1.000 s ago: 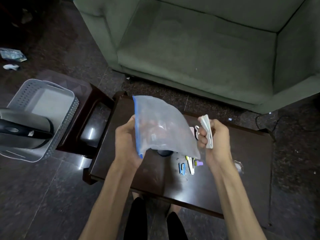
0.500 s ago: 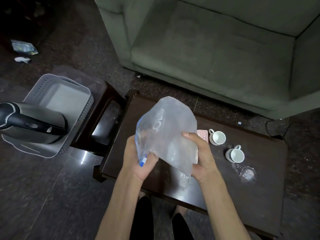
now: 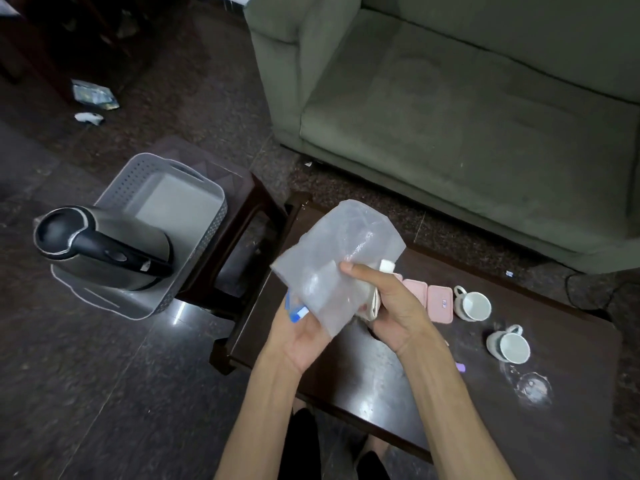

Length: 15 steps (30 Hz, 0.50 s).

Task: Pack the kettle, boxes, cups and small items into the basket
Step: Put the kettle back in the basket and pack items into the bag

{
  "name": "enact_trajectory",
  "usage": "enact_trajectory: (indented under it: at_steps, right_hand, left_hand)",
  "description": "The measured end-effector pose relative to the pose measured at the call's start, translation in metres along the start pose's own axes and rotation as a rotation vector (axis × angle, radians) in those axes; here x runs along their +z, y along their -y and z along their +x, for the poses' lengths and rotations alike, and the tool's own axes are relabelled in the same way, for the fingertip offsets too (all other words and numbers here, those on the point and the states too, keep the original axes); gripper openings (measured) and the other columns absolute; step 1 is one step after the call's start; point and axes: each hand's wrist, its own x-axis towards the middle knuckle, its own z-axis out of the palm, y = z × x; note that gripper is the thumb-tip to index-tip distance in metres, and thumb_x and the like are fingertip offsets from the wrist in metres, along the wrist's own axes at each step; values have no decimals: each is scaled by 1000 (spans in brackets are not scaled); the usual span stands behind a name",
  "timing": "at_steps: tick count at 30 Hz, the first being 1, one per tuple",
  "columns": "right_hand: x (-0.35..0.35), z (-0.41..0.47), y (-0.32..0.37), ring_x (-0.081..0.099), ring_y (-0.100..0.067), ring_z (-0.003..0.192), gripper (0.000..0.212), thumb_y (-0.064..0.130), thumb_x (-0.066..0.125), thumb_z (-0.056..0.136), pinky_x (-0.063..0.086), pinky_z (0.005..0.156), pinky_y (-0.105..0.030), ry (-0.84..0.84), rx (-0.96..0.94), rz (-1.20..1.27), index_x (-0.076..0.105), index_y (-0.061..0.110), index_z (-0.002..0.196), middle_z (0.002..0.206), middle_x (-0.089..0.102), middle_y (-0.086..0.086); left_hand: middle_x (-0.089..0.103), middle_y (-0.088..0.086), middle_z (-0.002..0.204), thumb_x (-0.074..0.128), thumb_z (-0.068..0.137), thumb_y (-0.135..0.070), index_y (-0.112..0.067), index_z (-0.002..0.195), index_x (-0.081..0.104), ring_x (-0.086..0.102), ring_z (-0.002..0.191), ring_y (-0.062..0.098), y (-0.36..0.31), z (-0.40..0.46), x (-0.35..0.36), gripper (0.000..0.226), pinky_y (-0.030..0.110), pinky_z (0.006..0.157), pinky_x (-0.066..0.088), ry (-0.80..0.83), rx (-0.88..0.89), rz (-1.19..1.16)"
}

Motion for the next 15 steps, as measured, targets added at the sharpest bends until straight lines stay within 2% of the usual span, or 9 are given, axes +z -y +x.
enact_trajectory:
  at_steps: [1, 2, 4, 6, 8, 10, 12, 15]
  right_hand:
    - [10, 7, -1, 71, -32, 116, 55, 9, 87, 74, 60, 85, -40, -17, -37, -31, 70, 8, 126, 124, 74, -17]
    - [20, 14, -2, 72, -34, 114, 56, 9, 87, 75, 62, 82, -41, -52, -72, -58, 69, 6, 127, 122, 74, -18]
    - [37, 30, -4, 72, -35, 112, 51, 7, 88, 74, 60, 93, -49, -106, -133, -70, 71, 3, 122, 116, 76, -18]
    - [54, 45, -4, 75, -30, 107, 42, 5, 89, 73, 58, 98, -49, -139, -181, -99, 75, 6, 112, 110, 79, -14]
    - [69, 62, -7, 78, -24, 97, 28, 7, 92, 69, 61, 91, -43, -156, -207, -198, 82, 15, 94, 100, 81, -8]
    - [86, 78, -13, 79, -24, 92, 22, 10, 94, 66, 59, 81, -37, -135, -217, -302, 84, 24, 80, 94, 82, -6]
    - [103, 92, -19, 78, -30, 96, 20, 10, 94, 67, 62, 80, -38, -100, -228, -348, 83, 24, 76, 94, 82, -9]
    - [123, 106, -25, 79, -27, 93, 17, 13, 94, 68, 64, 86, -41, -89, -231, -357, 84, 22, 79, 95, 82, -9]
  left_hand:
    - [74, 14, 107, 77, 86, -29, -7, 112, 74, 77, 79, 24, -8, 0, -2, 34, 34, 56, 59, 92, 40, 64]
    - [74, 11, 108, 74, 89, -31, -13, 117, 72, 74, 78, 21, -16, 3, -8, 34, 31, 53, 56, 84, 62, 156]
    - [75, 5, 100, 55, 100, -30, -22, 111, 73, 70, 70, 13, -32, 10, -12, 22, 25, 52, 52, -80, 177, 347]
    - [76, 0, 88, 50, 98, -27, -25, 101, 77, 71, 70, 12, -50, 13, -25, 27, 24, 58, 57, -316, 335, 399]
    - [80, -6, 97, 54, 90, -37, -25, 110, 76, 75, 94, 13, -79, 9, -36, 32, 28, 77, 58, -409, 539, 377]
    - [77, -6, 118, 59, 89, -50, -28, 119, 73, 71, 113, 11, -111, 5, -44, 40, 31, 90, 55, -331, 645, 467]
    - [77, 2, 120, 66, 89, -53, -25, 121, 73, 75, 108, 16, -131, 7, -42, 43, 28, 78, 60, -232, 583, 597]
    - [81, 10, 103, 78, 86, -24, -14, 107, 79, 78, 89, 25, -145, 20, -42, 23, 29, 63, 61, -257, 561, 541]
